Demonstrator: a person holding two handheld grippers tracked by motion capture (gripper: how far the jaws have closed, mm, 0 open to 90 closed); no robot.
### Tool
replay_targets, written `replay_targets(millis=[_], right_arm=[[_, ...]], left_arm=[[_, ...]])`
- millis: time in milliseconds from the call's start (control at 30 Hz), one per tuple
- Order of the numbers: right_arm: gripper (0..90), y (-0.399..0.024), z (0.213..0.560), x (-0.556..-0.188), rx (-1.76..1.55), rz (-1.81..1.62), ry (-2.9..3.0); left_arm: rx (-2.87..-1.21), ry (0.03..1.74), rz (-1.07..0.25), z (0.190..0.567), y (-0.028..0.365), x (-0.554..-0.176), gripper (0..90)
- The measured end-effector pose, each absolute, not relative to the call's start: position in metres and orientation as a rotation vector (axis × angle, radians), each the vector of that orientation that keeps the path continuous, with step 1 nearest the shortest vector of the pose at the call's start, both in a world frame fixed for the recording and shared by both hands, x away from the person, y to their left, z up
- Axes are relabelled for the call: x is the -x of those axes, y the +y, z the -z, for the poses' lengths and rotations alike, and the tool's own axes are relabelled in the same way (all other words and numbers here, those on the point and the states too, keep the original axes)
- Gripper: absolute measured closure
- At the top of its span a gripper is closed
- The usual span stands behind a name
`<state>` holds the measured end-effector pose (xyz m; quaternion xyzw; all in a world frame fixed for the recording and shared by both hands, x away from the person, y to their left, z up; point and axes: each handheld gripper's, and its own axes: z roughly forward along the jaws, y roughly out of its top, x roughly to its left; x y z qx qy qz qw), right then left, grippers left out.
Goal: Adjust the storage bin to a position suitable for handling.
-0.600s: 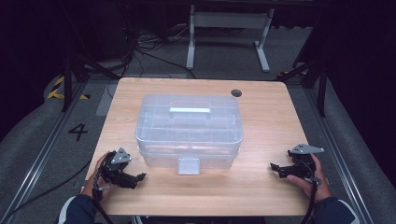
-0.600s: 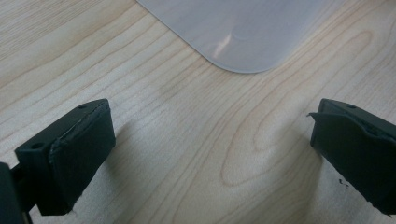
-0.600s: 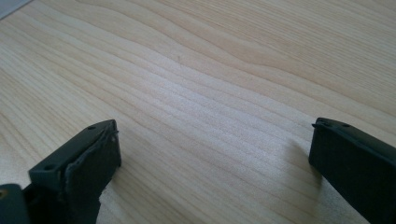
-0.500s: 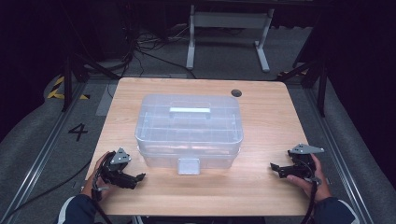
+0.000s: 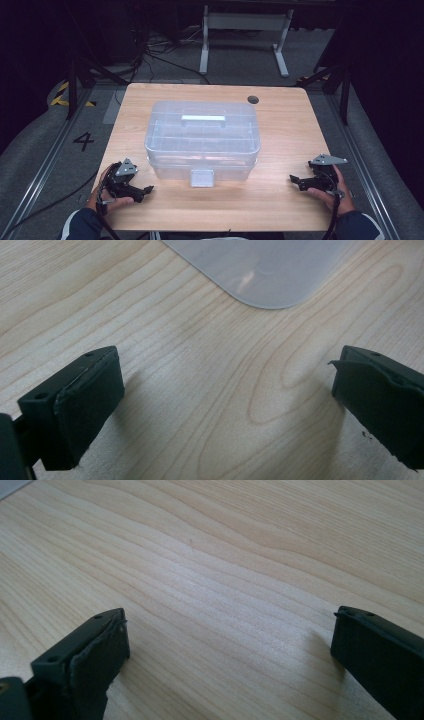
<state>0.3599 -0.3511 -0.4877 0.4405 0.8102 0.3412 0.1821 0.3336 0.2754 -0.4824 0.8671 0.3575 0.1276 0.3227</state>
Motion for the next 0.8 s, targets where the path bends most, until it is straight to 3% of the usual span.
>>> replay_targets(millis=[67, 167, 233, 800], right_arm=[[6.4, -0.352, 0.486, -0.36, -1.241, -0.958, 2.294], [20.7, -0.353, 0.484, -0.358, -1.219, -0.981, 2.291], [17.7, -0.349, 0.482, -0.358, -1.194, -0.965, 2.295], [24.7, -0.343, 0.457, -0.352, -1.13, -1.075, 2.253]], left_arm=[[-2.27, 0.937, -0.325, 0.483, 0.275, -0.334, 0.7], [-2.271, 0.936, -0.326, 0.483, 0.276, -0.334, 0.7], [-2.27, 0.936, -0.327, 0.483, 0.276, -0.334, 0.7], [-2.266, 0.941, -0.336, 0.482, 0.276, -0.333, 2.5]])
